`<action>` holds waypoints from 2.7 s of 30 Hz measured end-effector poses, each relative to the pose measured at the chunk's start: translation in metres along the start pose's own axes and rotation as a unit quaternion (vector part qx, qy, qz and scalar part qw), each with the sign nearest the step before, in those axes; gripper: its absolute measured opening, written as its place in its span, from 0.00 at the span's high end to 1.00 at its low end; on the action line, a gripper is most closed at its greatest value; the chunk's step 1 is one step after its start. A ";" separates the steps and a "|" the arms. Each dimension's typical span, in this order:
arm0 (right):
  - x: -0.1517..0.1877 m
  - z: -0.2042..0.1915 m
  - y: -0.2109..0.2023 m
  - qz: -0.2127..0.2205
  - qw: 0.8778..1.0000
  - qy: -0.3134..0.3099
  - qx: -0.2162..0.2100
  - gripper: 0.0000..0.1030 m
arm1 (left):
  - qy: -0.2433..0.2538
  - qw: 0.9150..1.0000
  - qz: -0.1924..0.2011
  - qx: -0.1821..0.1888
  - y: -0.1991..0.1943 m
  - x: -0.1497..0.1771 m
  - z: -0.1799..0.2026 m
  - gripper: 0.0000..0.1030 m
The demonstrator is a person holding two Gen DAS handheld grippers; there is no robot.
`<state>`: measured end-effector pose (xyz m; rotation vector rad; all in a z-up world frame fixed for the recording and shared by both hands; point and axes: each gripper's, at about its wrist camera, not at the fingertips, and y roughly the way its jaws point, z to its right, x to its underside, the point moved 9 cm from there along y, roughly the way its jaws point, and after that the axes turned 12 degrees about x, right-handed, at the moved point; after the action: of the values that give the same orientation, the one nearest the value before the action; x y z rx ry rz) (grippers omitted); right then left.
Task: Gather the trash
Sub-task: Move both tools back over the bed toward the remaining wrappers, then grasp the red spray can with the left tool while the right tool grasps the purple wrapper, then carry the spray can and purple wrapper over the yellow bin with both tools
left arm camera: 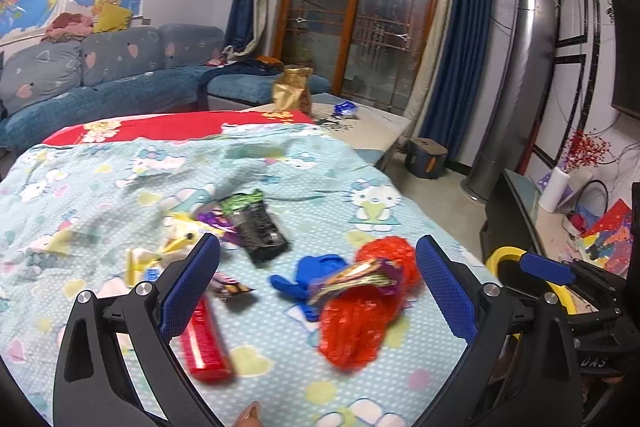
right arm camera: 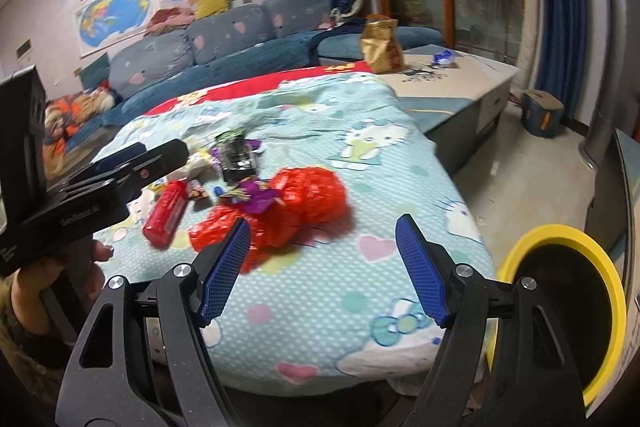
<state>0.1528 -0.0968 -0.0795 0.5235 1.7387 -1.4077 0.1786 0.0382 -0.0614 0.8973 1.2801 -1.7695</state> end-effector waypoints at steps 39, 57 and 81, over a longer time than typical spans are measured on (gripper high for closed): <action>-0.003 -0.061 0.064 -0.027 0.997 -0.074 -0.006 0.73 | -0.165 0.980 -0.107 -0.041 0.004 0.086 -0.086 0.51; -0.014 -0.045 0.044 -0.006 0.999 -0.042 -0.015 0.78 | -0.122 0.990 -0.071 -0.007 -0.008 0.058 -0.058 0.74; -0.028 0.001 0.018 0.017 1.000 -0.004 0.008 0.78 | -0.060 0.995 -0.044 0.060 -0.011 0.021 0.011 0.74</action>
<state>0.1826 -0.0877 -0.0677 0.5538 1.7066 -1.3984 0.1582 0.0261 -0.0722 0.7974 1.1620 -1.9553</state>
